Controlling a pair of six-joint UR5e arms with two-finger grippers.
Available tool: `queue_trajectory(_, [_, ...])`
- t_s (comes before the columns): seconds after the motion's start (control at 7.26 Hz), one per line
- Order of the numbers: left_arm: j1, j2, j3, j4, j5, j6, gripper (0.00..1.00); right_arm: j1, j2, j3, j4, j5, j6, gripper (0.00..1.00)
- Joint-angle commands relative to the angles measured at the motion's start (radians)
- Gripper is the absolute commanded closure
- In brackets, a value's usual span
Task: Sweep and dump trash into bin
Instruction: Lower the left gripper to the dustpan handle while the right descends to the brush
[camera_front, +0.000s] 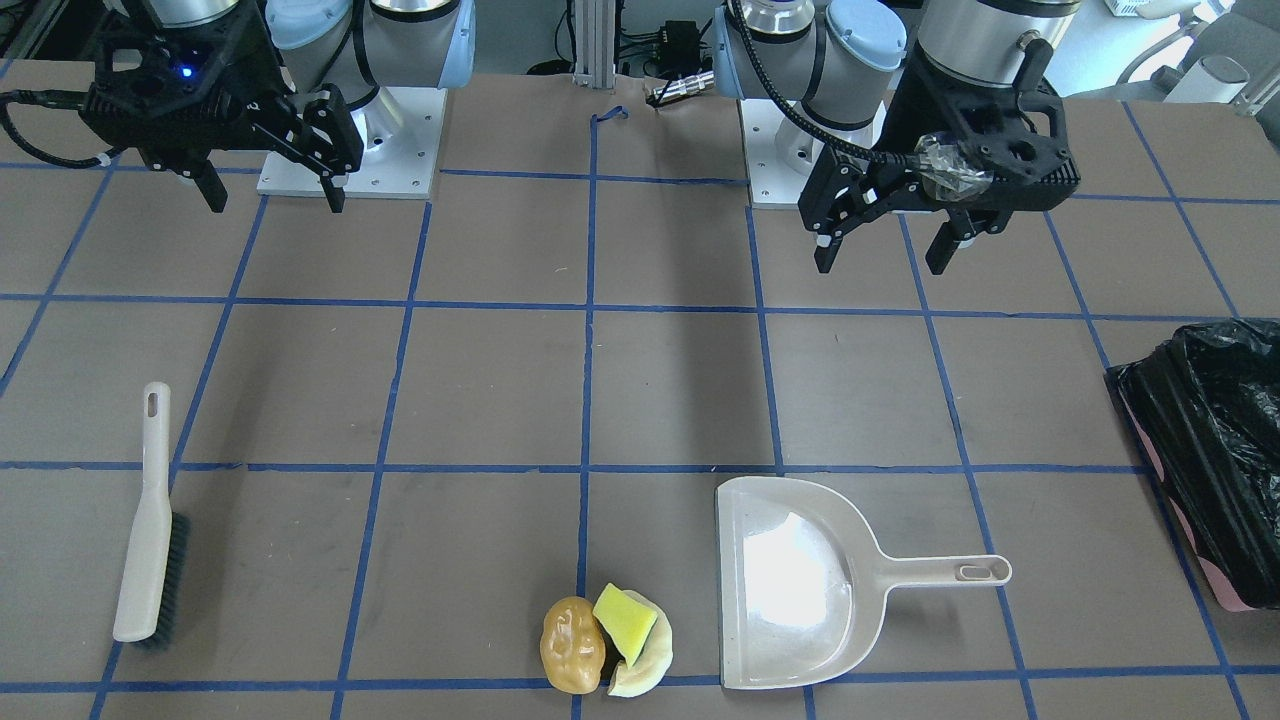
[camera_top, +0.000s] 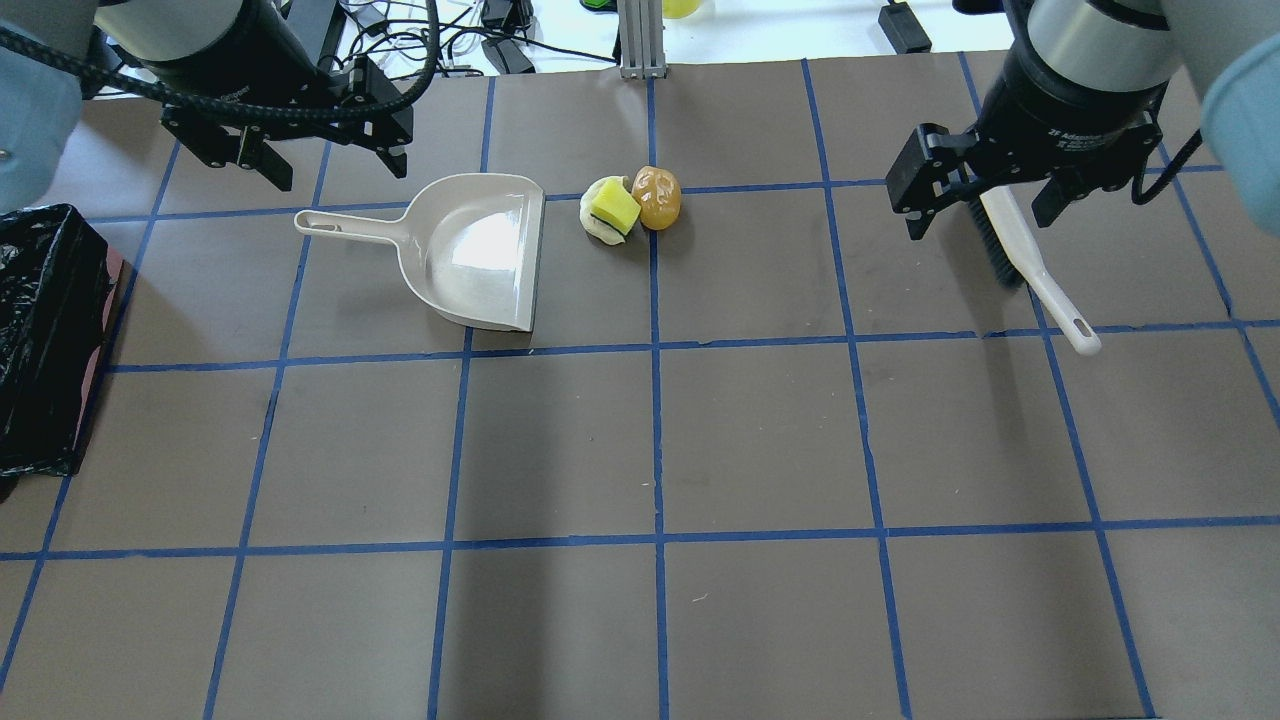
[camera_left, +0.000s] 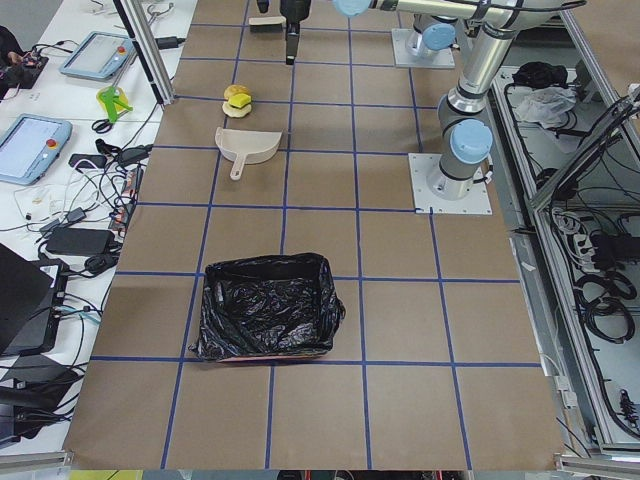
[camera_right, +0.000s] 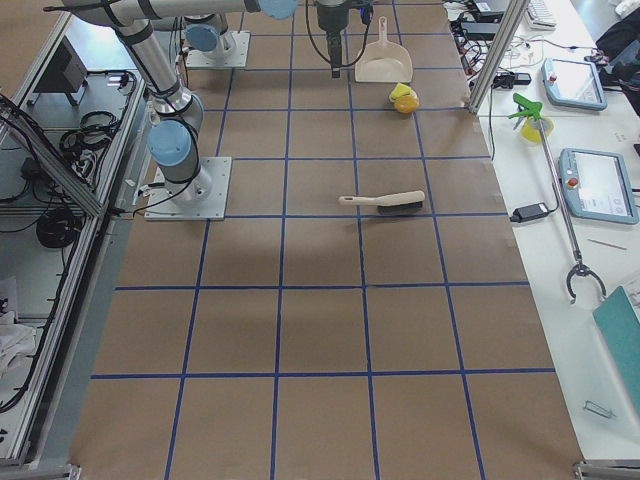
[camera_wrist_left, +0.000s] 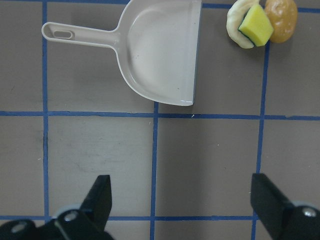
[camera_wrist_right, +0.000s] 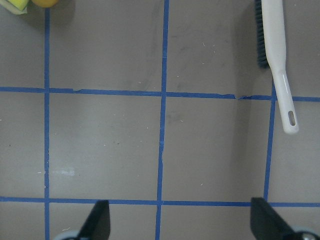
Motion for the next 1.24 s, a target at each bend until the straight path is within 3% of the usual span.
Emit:
queue_trajectory(0.0, [0.003, 0.004, -0.011, -0.003, -0.004, 0.003, 0.0, 0.0, -0.005, -0.001, -0.001, 0.003, -0.003, 0.0])
queue_trajectory(0.28, [0.009, -0.005, -0.026, 0.012, 0.064, 0.004, 0.0, -0.033, 0.0, 0.003, 0.009, -0.008, 0.002, 0.0])
queue_trajectory(0.55, [0.115, -0.048, -0.029, 0.062, 0.05, 0.136, 0.0, -0.153, 0.003, 0.006, -0.004, -0.042, -0.227, 0.0])
queue_trajectory(0.83, [0.182, -0.127, -0.03, 0.14, 0.055, 0.475, 0.0, -0.312, 0.045, 0.017, -0.037, -0.033, -0.434, 0.0])
queue_trajectory(1.1, [0.213, -0.224, -0.023, 0.188, 0.056, 0.764, 0.0, -0.36, 0.136, 0.101, -0.271, -0.031, -0.509, 0.0])
